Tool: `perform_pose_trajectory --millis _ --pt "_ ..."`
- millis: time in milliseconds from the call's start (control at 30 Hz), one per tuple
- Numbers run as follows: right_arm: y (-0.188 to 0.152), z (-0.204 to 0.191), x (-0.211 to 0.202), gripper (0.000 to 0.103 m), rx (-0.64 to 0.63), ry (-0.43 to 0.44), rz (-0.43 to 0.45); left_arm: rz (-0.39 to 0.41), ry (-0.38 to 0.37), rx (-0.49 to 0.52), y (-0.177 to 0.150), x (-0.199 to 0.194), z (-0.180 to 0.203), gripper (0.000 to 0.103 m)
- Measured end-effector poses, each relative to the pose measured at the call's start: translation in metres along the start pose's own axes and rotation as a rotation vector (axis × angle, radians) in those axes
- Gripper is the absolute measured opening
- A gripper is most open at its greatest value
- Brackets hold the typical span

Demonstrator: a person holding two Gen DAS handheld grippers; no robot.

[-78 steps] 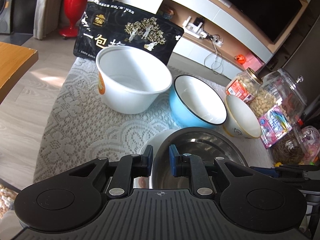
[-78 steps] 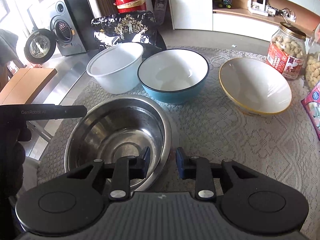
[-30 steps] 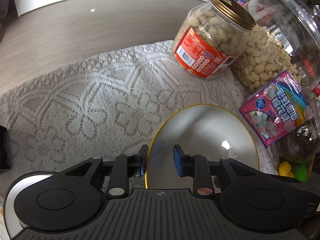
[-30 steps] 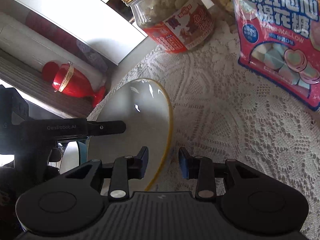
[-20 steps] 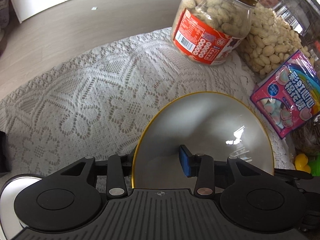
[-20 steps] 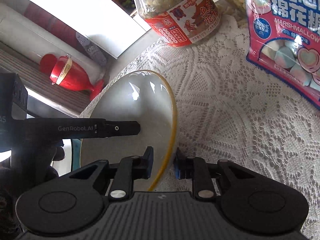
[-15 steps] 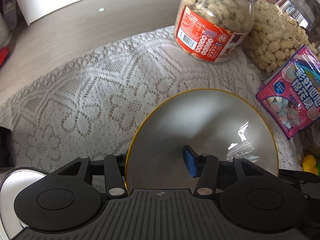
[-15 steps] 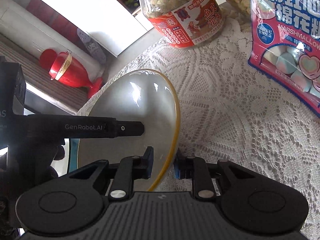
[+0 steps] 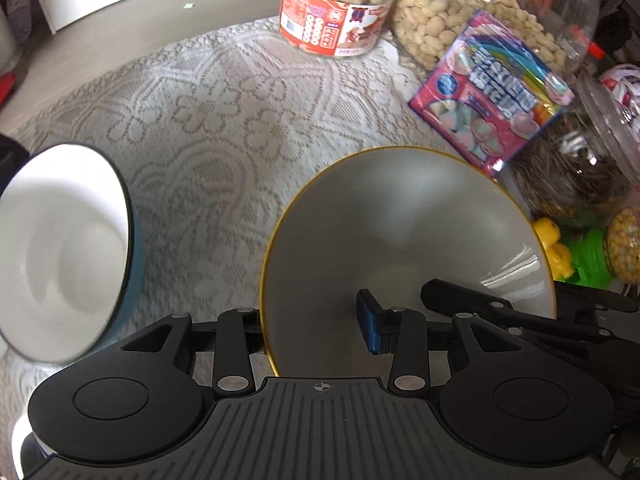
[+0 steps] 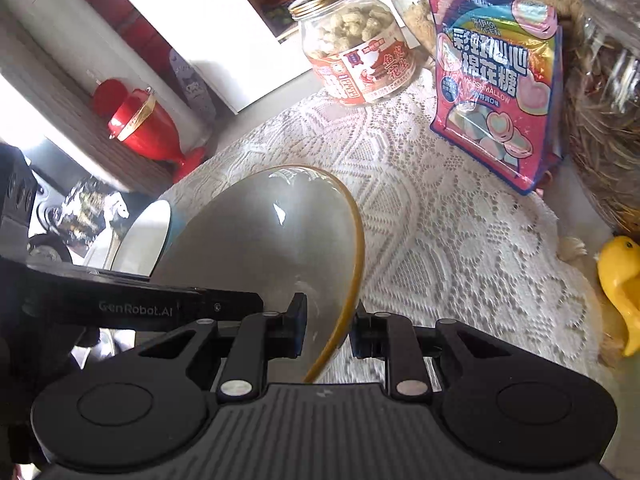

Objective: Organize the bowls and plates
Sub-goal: 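Carry the gold-rimmed bowl with both grippers and lower it into the steel bowl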

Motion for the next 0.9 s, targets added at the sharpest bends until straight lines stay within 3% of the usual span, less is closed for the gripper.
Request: perform_pose_trajectory --millis 167,367,500,900 --pt "-0.042 0.011 -0.012 0.022 -0.019 0.009 -0.051 0.049 0.012 0.016 -0.054 -0.013 0.024 0.042" --pt "-0.056 0.025 -0.009 0.024 0.021 0.019 -0.080 0.011 -0.038 -0.080 -0.089 0.008 0.027 0.038" --pt "-0.062 0.024 -0.009 0.029 0.022 0.027 -0.083 0.017 -0.026 -0.090 -0.094 0.013 0.027 0.038" --pt "-0.063 0.020 -0.010 0.029 -0.012 0.002 -0.064 0.042 -0.021 -0.101 -0.088 0.016 0.027 0.044"
Point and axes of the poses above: each gripper's, at about its wrist camera, not at the fingertips, and x roughly the way its jaws point, z to its right, y to its top, the point moved 8 cm from there along x, roughly the way its jaws point, and after that the axes turned 1 degree about y, right-handed, at the moved point
